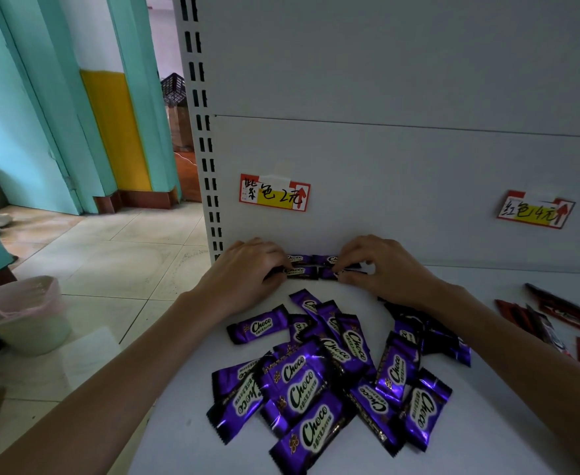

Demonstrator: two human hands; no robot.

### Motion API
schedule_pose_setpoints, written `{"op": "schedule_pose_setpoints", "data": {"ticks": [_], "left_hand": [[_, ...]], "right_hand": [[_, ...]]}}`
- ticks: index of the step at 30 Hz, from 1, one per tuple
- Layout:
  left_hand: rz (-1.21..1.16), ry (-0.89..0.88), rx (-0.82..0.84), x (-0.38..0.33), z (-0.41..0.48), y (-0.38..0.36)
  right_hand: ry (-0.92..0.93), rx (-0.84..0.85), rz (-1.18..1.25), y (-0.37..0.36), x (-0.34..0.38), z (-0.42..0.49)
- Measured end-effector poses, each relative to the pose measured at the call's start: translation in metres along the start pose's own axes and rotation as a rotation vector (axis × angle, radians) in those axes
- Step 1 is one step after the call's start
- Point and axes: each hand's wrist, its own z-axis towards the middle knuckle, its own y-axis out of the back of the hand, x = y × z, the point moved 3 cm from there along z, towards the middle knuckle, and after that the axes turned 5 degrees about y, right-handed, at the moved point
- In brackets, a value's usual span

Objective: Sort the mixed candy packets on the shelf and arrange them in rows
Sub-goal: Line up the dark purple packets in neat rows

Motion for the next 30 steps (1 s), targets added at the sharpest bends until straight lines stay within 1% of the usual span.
{"op": "schedule_pose_setpoints", "data": {"ticks": [4, 8, 11, 14, 16, 18, 22, 25, 27, 30], "left_hand": [[-0.014, 0.004, -0.015, 0.0, -0.001, 0.0], [-0.023, 0.01, -0.008, 0.002, -0.001, -0.001], [-0.093, 0.03, -0.005, 0.004, -0.003, 0.002], [-0.185, 0.098, -0.064, 0.011, -0.01, 0.013], [-0.206, 0.129, -0.12, 0.018, -0.02, 0.021], [-0.2, 0.147, -0.141, 0.026, -0.031, 0.026], [-0.179, 0.148, -0.14, 0.03, -0.047, 0.028], [-0.251, 0.115, -0.108, 0.011, -0.05, 0.031], [-0.313, 0.095, -0.049, -0.002, -0.049, 0.03], [-0.292, 0.066, 0.06, -0.013, -0.052, 0.024]], "right_hand": [[0.015, 0.004, 0.012, 0.0, 0.001, 0.001], [-0.009, 0.009, 0.027, 0.0, 0.003, 0.003], [-0.011, 0.006, 0.031, 0.0, 0.004, 0.001], [-0.006, -0.017, 0.012, 0.003, 0.008, -0.001], [-0.006, -0.058, 0.017, 0.007, 0.014, -0.002], [-0.011, -0.069, 0.037, 0.012, 0.024, -0.005], [-0.012, 0.008, 0.091, 0.008, 0.049, -0.011], [-0.009, 0.11, 0.052, -0.001, 0.061, -0.011], [-0.022, 0.167, 0.036, -0.002, 0.064, -0.011], [-0.07, 0.212, 0.077, 0.003, 0.062, -0.014]]}}
